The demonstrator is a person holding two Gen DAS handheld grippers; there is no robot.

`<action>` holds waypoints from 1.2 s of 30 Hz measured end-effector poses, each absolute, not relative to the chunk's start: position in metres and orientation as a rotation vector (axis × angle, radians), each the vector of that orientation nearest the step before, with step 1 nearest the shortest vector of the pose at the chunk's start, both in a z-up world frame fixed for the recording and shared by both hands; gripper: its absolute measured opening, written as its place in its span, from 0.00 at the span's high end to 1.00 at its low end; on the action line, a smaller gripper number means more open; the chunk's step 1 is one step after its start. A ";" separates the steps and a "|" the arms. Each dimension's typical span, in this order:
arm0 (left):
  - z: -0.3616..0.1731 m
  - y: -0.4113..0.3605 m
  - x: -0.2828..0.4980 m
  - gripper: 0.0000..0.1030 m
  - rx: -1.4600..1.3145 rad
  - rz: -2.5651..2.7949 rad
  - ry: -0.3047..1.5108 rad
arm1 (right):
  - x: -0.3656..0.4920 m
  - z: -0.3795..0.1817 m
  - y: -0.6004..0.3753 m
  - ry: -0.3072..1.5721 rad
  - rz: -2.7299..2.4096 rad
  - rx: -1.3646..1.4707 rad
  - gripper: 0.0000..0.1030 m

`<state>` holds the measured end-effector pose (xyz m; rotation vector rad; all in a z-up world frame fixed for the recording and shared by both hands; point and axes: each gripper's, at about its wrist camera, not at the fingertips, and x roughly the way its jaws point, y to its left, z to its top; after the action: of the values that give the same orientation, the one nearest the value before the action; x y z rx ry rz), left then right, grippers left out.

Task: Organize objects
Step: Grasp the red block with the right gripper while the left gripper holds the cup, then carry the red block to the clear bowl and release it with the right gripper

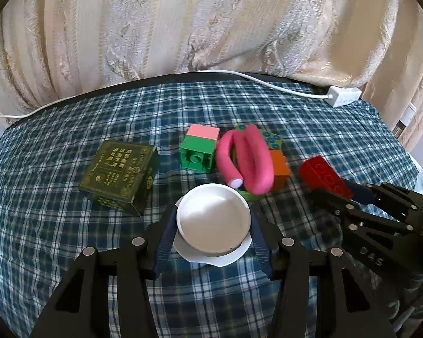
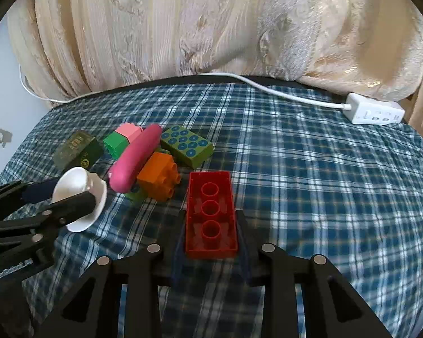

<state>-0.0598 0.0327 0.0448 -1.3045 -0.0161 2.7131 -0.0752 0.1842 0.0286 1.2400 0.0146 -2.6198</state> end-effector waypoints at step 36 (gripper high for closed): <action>0.060 0.121 -0.023 0.50 -1.205 2.560 0.128 | 0.078 0.074 0.368 -0.477 -3.069 1.097 0.67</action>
<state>-0.0232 0.1211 0.0602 -1.2053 0.1282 2.5604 0.0779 0.3679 0.0741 1.0971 -0.4766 -3.0688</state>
